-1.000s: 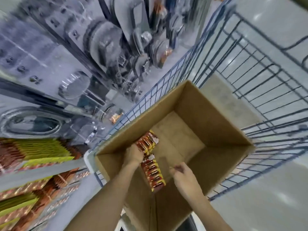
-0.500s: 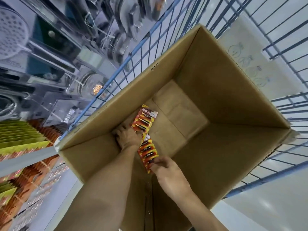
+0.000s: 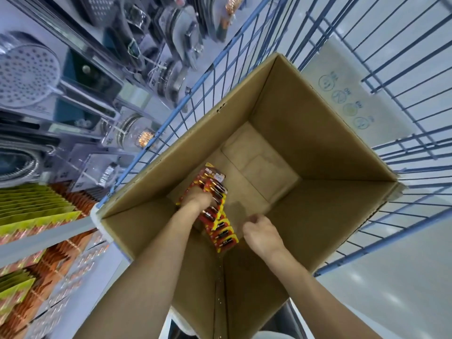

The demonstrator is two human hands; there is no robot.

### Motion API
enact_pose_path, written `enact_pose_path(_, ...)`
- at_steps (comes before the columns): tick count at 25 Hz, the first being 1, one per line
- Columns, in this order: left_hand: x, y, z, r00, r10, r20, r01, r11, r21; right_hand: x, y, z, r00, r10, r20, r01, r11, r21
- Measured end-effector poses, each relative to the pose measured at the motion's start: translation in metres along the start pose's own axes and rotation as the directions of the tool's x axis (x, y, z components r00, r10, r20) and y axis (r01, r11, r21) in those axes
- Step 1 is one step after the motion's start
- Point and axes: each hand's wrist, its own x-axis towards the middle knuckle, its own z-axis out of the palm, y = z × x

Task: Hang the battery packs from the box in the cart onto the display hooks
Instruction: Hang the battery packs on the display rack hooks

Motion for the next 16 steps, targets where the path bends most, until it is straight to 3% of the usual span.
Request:
enact_pose_path(2,-0.055,0.003,-0.029,0.999,0.043,-0.007,-0.043,0.998,-0.041,0.019,0.001,0.003,0.999,0.026,-0.032,-0.027,1.000,-0.009)
enact_pose_path(4,-0.121,-0.008,-0.060,0.993,0.096,-0.061,-0.106,0.976,-0.190,0.039,0.002,0.012,0.998,0.047,-0.045,-0.049,0.998,-0.043)
enact_pose_path(8,-0.225,-0.034,-0.106,0.982,0.190,-0.013,-0.167,0.824,-0.542,0.076,-0.008,0.041,0.998,0.067,0.004,-0.066,0.990,-0.124)
enact_pose_path(12,-0.238,-0.060,-0.115,0.981,0.162,-0.109,-0.192,0.689,-0.699,0.114,-0.003,0.085,0.998,0.065,0.026,-0.063,0.997,-0.053)
enact_pose_path(16,-0.220,-0.077,-0.112,0.976,0.129,-0.178,-0.219,0.648,-0.730,0.129,0.013,0.117,0.996,-0.032,-0.087,0.018,0.986,-0.164)
